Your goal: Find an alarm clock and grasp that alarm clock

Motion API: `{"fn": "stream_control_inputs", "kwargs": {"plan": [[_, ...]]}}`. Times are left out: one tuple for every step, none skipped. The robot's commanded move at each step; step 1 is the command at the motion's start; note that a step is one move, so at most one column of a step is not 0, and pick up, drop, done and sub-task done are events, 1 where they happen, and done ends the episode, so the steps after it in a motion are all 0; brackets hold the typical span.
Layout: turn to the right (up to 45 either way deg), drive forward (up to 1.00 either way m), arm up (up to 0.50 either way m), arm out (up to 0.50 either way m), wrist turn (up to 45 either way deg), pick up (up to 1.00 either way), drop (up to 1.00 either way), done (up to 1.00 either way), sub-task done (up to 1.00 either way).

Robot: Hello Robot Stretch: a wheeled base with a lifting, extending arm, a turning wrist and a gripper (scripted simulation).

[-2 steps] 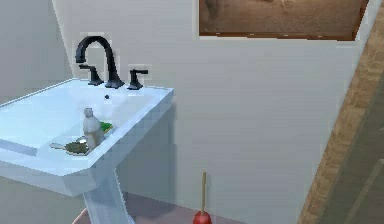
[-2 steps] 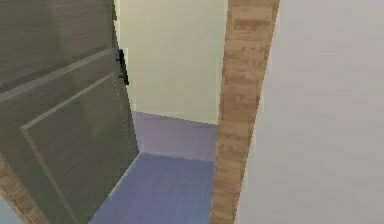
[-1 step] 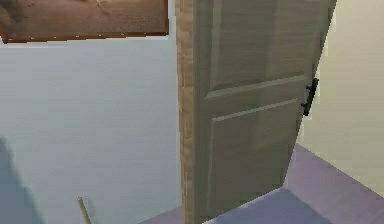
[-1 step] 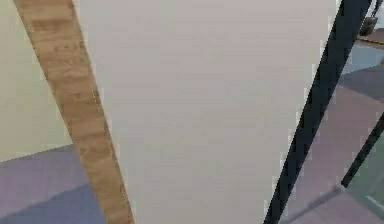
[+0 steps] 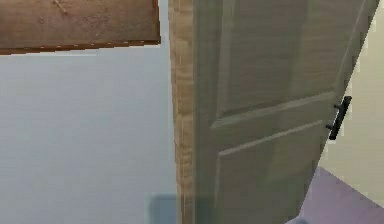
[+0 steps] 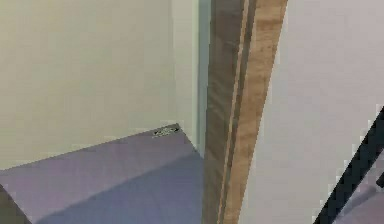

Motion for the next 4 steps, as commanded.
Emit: {"fn": "stream_control_inputs", "kwargs": {"plan": [[45.0, 0.0, 0.0, 0.0, 0.0, 0.0, 0.0, 0.0, 0.0], [9.0, 0.0, 0.0, 0.0, 0.0, 0.0, 0.0, 0.0, 0.0], [0.0, 1.0, 0.0, 0.0, 0.0, 0.0, 0.0, 0.0, 0.0], [9.0, 0.0, 0.0, 0.0, 0.0, 0.0, 0.0, 0.0, 0.0]]}}
